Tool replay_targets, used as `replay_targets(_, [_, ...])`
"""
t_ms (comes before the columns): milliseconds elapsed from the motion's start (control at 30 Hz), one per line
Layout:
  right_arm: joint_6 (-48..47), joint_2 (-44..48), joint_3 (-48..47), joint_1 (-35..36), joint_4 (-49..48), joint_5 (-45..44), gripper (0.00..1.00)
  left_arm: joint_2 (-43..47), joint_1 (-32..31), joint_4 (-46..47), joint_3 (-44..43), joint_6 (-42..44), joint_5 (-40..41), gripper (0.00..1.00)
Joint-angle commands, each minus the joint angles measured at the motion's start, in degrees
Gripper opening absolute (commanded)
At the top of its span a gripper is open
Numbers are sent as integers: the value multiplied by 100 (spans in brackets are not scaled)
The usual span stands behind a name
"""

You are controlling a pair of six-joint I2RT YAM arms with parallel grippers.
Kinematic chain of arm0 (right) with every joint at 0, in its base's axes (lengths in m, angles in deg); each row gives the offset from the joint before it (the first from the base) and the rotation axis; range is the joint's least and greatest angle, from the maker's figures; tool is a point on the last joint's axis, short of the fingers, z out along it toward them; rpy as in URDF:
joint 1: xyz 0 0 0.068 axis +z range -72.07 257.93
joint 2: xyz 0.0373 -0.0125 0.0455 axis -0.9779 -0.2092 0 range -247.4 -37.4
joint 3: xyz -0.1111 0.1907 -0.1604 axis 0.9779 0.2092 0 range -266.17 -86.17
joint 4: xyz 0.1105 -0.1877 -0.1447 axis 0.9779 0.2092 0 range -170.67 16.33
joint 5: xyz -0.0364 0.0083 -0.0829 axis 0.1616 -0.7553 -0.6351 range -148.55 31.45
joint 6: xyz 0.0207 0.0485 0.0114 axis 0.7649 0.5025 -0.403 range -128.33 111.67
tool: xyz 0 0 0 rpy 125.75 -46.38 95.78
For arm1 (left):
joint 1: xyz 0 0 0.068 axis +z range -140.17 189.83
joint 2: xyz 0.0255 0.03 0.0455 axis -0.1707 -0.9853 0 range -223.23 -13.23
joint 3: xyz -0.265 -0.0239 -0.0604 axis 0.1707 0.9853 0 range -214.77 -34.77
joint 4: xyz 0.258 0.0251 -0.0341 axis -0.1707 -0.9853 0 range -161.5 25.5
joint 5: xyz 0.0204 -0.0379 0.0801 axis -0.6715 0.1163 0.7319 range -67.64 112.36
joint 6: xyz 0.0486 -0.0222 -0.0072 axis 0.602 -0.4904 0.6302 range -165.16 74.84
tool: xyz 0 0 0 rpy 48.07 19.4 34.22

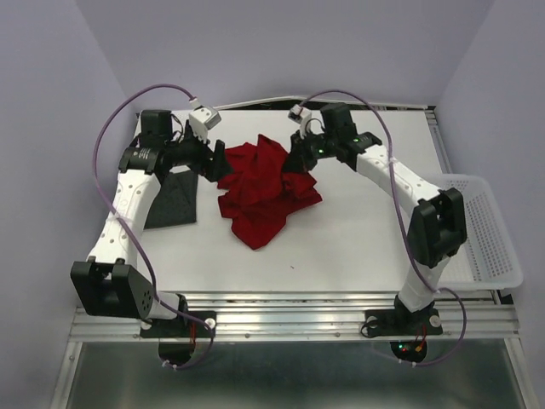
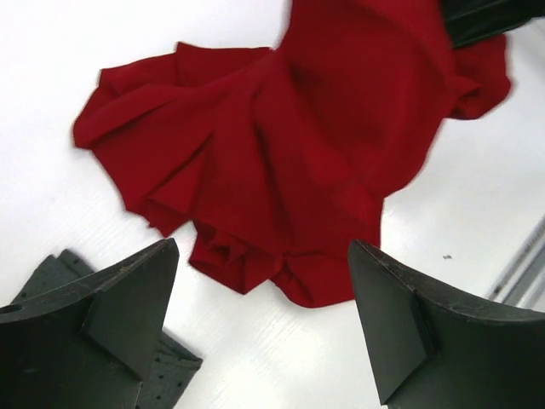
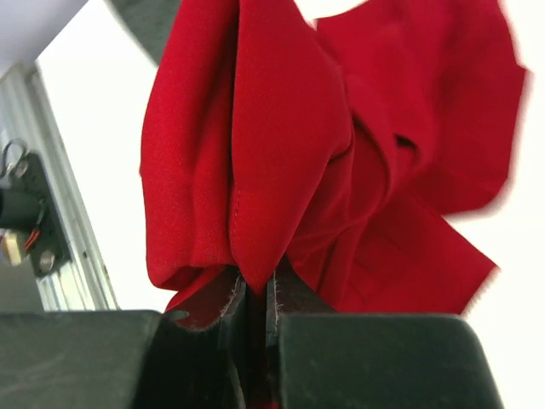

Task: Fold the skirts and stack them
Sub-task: Move the skirt to the center of the board

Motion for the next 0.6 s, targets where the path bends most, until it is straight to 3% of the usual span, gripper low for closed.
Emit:
replay_targets(0, [-264,-853,-741,723,274,437,23,667,-8,227,400,584,-996,93])
replay_targets(33, [-177,-1023,-813,820,292,507,38,747,-8,254,489,707,-1022,93])
replay_targets(167, [384,-1902,-1602,1137,432,631,65,1177,-8,79,876,1699,-917,94])
replay_targets(300, [326,-1940,-2044,1015,653,360,83,1449,-8,-254,1043,2402,-698,96])
replay_targets(400, [439,-1456,-1781,499,627,341,86,1591,-148,-440,1210,3000,-356,97])
replay_targets(567, [440,-814,-1236,-637,626,798,86,1320,-1420,-1080,1298,3966,724,97])
